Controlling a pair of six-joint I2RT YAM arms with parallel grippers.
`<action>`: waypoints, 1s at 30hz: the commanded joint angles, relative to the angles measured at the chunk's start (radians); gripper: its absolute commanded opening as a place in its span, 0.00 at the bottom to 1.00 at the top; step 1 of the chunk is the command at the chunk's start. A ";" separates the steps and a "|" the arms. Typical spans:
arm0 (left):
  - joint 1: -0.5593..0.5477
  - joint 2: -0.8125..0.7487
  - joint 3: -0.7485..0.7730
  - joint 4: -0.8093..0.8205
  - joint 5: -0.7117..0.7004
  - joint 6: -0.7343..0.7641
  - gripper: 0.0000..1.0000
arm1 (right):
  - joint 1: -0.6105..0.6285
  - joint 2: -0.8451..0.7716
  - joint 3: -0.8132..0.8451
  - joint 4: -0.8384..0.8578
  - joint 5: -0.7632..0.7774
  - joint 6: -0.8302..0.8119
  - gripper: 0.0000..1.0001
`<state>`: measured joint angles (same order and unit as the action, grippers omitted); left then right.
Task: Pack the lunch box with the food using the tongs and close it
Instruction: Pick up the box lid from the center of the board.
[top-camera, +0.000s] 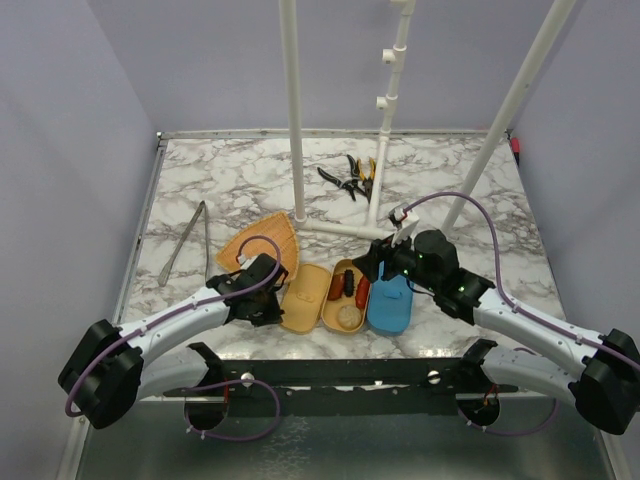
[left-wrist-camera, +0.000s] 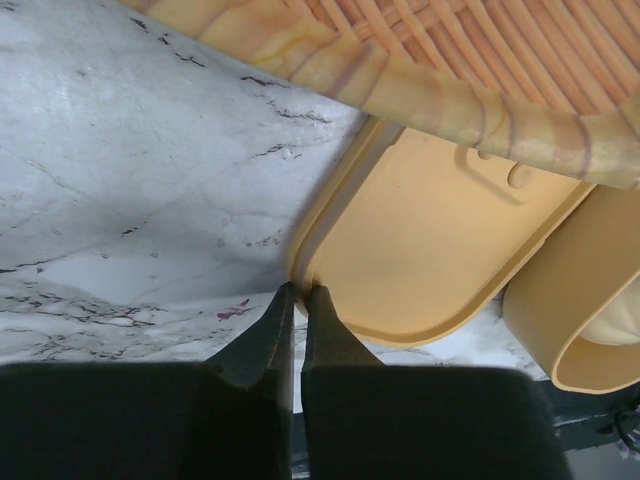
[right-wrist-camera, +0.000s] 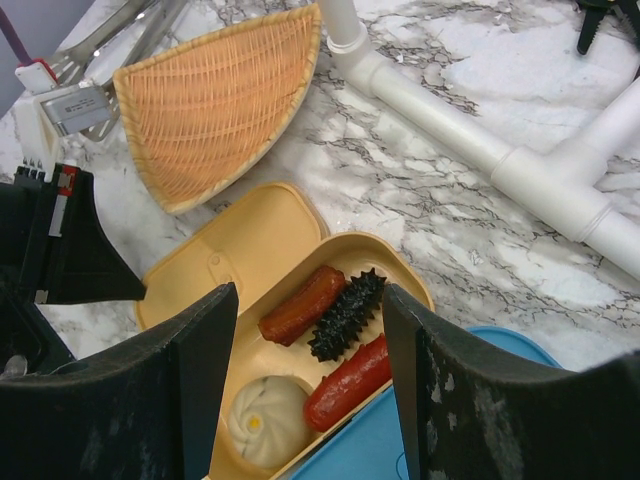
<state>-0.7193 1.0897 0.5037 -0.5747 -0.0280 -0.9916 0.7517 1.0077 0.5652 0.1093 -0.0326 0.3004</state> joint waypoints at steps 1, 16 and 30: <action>-0.002 0.016 0.062 -0.075 -0.056 0.068 0.00 | 0.004 -0.022 -0.011 -0.021 0.029 0.013 0.64; 0.011 0.017 0.272 -0.270 -0.143 0.176 0.00 | 0.004 0.019 0.022 -0.018 -0.029 0.018 0.64; 0.020 0.007 0.268 -0.256 -0.109 0.176 0.00 | 0.098 0.106 0.014 0.169 -0.128 -0.024 0.63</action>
<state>-0.7059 1.1091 0.7589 -0.8314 -0.1471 -0.8253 0.7715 1.1225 0.5713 0.1619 -0.1432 0.3302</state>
